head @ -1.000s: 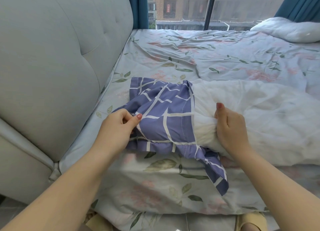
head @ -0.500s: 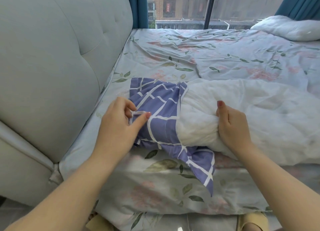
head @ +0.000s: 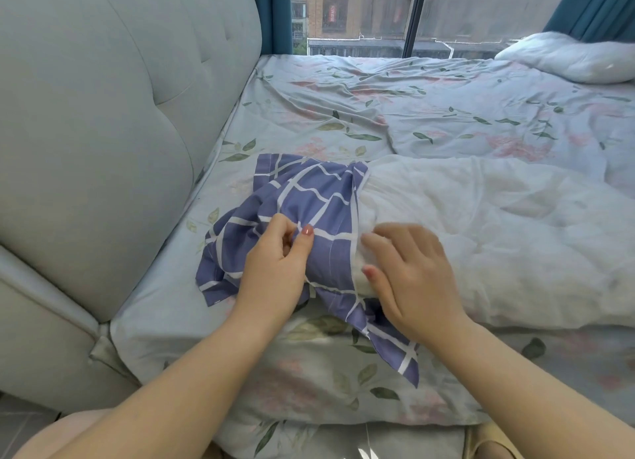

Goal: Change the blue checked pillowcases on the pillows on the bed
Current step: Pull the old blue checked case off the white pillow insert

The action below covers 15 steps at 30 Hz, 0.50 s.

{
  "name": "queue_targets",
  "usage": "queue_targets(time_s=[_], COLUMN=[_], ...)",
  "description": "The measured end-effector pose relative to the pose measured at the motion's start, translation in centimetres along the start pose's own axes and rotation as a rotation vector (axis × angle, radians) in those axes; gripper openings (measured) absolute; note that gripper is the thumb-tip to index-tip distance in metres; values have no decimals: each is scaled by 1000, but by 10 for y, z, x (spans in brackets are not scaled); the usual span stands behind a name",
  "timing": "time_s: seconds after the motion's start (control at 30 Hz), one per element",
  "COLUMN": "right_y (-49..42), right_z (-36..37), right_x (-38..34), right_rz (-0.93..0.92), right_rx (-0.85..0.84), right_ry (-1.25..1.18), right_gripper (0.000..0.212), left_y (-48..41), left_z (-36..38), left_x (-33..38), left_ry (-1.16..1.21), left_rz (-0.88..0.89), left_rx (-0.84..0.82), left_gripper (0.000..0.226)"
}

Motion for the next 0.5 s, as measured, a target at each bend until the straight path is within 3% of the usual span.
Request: queue_targets(time_s=[0.2,0.5], right_y=[1,-11], right_z=[17,4], right_x=[15,21], right_rz=[104,158], right_rx=[-29,38], right_ry=[39,2], right_gripper=[56,53], left_y=[2,-12], left_z=[5,-22], left_x=[8,6], left_ry=[-4,-128], left_rz=[26,88], left_rx=[-33,153], left_gripper=[35,37])
Point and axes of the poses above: each hand's wrist, its own y-axis away from the middle knuckle, its own z-axis out of the palm, x = y × z, the point moved 9 cm from there along -y, towards the middle knuckle, and after that the axes turned 10 degrees about -y, right-handed, at the moved point
